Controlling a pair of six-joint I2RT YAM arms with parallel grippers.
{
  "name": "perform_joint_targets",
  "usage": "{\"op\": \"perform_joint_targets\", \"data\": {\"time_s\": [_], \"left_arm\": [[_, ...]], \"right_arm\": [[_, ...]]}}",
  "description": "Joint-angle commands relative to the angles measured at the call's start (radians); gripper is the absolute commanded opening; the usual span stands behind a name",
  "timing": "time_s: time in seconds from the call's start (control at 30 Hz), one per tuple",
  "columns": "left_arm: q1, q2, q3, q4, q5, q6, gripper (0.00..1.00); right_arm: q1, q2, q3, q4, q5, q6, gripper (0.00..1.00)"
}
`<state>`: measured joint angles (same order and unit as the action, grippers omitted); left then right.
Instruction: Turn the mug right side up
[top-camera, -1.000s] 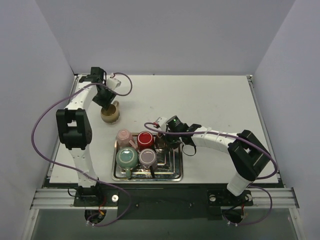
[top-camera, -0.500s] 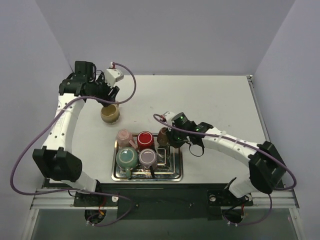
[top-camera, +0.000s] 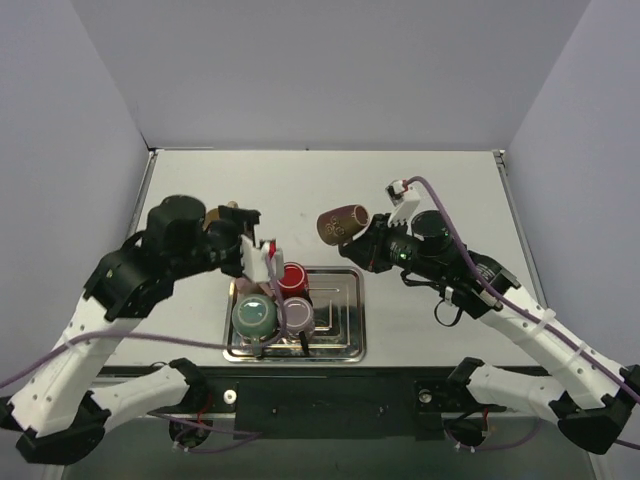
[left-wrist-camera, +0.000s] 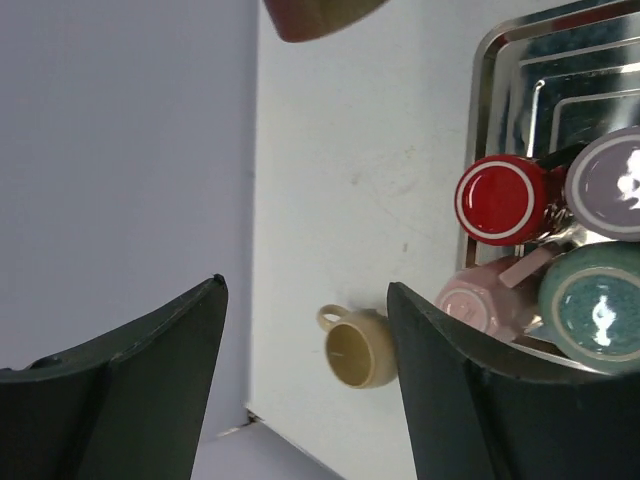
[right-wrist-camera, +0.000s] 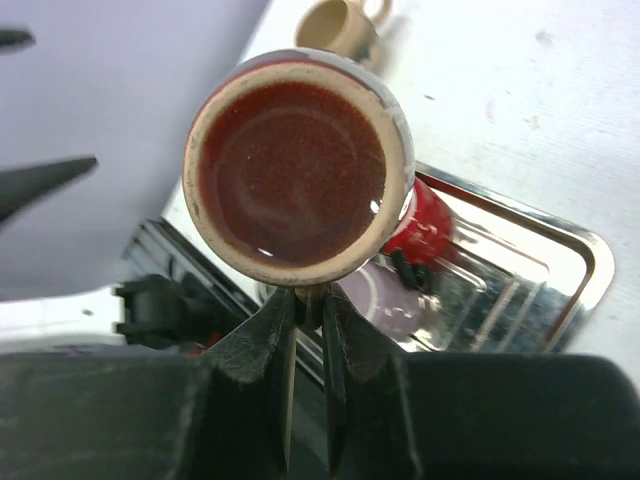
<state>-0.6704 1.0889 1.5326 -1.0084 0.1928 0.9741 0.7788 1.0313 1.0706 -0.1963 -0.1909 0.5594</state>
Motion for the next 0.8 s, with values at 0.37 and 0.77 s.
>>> {"op": "perform_joint_targets", "data": {"time_s": [0.37,0.77], "left_arm": [[-0.101,-0.538,-0.861,1.266,0.197,0.919,0.73],[-0.103,-0.555,-0.881,1.234,0.241,0.974,0.68]], "right_arm": [[0.266,-0.034,0.167,0.178,0.07,0.169,0.0],[0.298,0.033,0.226,0.187,0.061,0.149,0.0]]}}
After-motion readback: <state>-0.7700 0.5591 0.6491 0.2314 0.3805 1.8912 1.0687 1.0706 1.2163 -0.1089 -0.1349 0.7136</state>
